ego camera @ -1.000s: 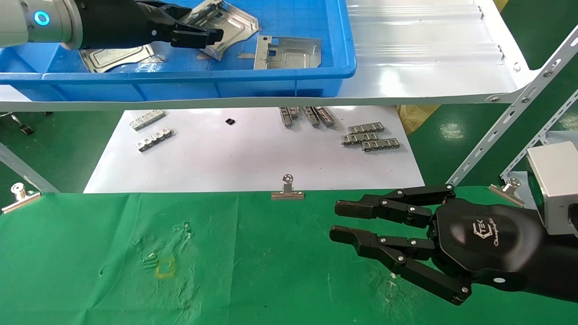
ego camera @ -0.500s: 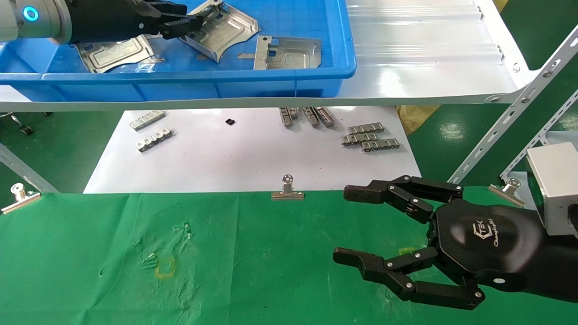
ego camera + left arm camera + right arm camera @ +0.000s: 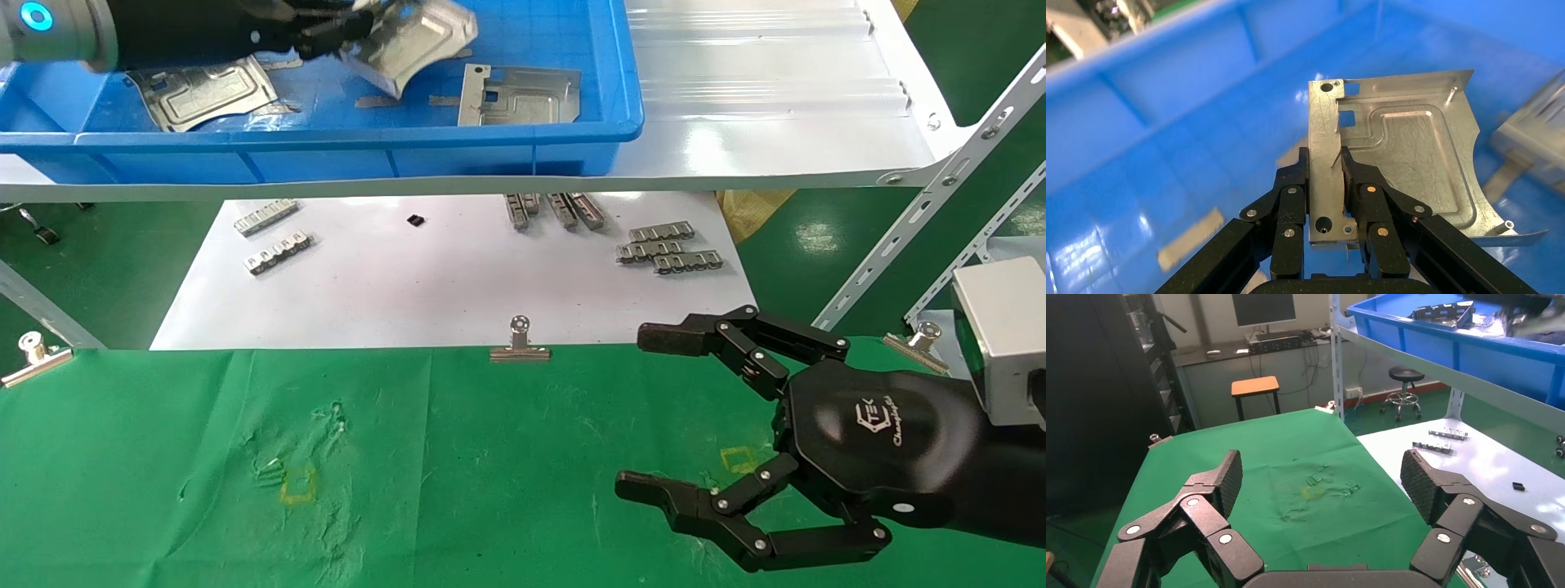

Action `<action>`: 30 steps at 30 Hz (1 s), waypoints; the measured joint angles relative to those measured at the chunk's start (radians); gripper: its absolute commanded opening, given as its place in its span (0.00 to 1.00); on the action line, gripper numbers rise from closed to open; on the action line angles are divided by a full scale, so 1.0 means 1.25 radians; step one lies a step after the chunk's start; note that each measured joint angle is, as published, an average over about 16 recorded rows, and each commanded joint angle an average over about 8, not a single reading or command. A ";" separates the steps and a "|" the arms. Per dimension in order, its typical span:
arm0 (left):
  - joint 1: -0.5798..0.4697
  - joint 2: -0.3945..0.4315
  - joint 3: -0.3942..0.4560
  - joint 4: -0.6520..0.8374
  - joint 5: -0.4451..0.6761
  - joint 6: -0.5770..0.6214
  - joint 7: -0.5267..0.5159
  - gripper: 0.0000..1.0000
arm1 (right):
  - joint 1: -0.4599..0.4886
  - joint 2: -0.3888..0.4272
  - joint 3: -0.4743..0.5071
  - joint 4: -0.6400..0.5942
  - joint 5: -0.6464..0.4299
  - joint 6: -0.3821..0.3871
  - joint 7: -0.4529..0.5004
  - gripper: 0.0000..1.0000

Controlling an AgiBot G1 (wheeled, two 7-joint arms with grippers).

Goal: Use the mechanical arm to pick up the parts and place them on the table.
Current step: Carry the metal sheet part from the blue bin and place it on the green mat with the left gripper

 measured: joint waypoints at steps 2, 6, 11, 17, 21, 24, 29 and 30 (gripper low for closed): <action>0.001 -0.006 -0.008 -0.009 -0.013 0.033 0.015 0.00 | 0.000 0.000 0.000 0.000 0.000 0.000 0.000 1.00; 0.002 -0.022 -0.024 -0.029 -0.039 0.124 0.049 0.00 | 0.000 0.000 0.000 0.000 0.000 0.000 0.000 1.00; 0.003 -0.047 -0.033 -0.054 -0.061 0.256 0.098 0.00 | 0.000 0.000 0.000 0.000 0.000 0.000 0.000 1.00; 0.016 -0.087 -0.020 -0.094 -0.067 0.375 0.152 0.00 | 0.000 0.000 0.000 0.000 0.000 0.000 0.000 1.00; 0.049 -0.129 0.001 -0.152 -0.090 0.418 0.185 0.00 | 0.000 0.000 0.000 0.000 0.000 0.000 0.000 1.00; 0.092 -0.170 0.024 -0.219 -0.126 0.426 0.205 0.00 | 0.000 0.000 0.000 0.000 0.000 0.000 0.000 1.00; 0.177 -0.248 0.077 -0.345 -0.199 0.426 0.231 0.00 | 0.000 0.000 0.000 0.000 0.000 0.000 0.000 1.00; 0.194 -0.262 0.090 -0.369 -0.210 0.425 0.239 0.00 | 0.000 0.000 0.000 0.000 0.000 0.000 0.000 1.00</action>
